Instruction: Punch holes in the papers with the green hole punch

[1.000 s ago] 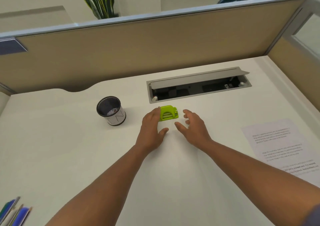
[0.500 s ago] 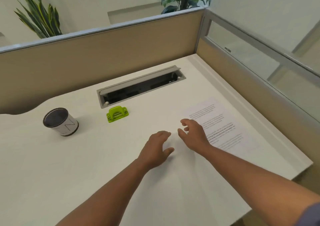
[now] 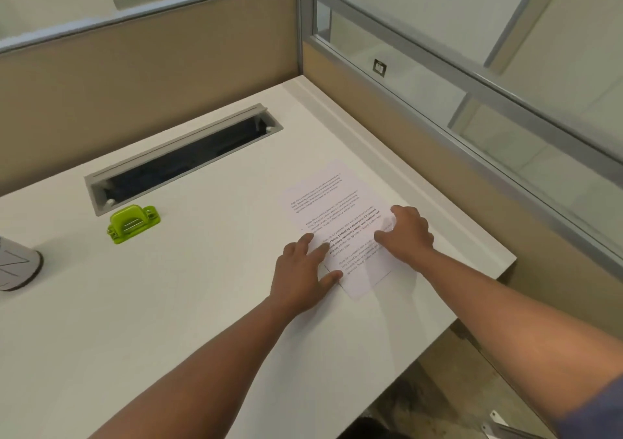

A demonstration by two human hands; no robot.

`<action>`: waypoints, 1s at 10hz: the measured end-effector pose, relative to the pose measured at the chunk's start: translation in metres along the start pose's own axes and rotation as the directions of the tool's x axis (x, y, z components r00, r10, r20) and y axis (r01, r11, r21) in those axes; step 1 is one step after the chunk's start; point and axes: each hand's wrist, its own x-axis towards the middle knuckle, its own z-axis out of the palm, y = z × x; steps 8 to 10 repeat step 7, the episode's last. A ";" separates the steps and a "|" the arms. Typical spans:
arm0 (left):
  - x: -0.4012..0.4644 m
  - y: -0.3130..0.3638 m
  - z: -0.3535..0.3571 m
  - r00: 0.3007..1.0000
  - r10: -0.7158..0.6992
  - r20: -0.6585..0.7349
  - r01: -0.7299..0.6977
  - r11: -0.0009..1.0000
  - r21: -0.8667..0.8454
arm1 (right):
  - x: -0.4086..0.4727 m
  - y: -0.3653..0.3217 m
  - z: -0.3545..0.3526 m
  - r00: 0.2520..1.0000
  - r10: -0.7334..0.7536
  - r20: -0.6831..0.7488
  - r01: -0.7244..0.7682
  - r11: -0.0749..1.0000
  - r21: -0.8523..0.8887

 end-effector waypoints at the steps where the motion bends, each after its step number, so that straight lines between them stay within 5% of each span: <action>1: 0.002 0.003 0.005 1.000 -0.018 -0.009 0.018 0.999 0.043 | 0.006 0.005 -0.001 1.000 0.012 0.024 -0.012 1.000 -0.008; 5: -0.005 0.003 0.007 0.998 -0.056 0.021 0.056 0.998 -0.005 | -0.003 0.000 0.009 0.997 -0.073 -0.023 0.070 0.992 -0.106; 7: -0.026 -0.023 -0.005 0.992 -0.113 -0.052 0.110 0.993 -0.043 | -0.046 -0.045 0.045 0.883 -0.462 0.079 0.466 0.884 -0.037; 10: -0.026 -0.023 -0.005 0.992 -0.113 -0.052 0.110 0.993 -0.043 | -0.046 -0.045 0.045 0.883 -0.462 0.079 0.466 0.884 -0.037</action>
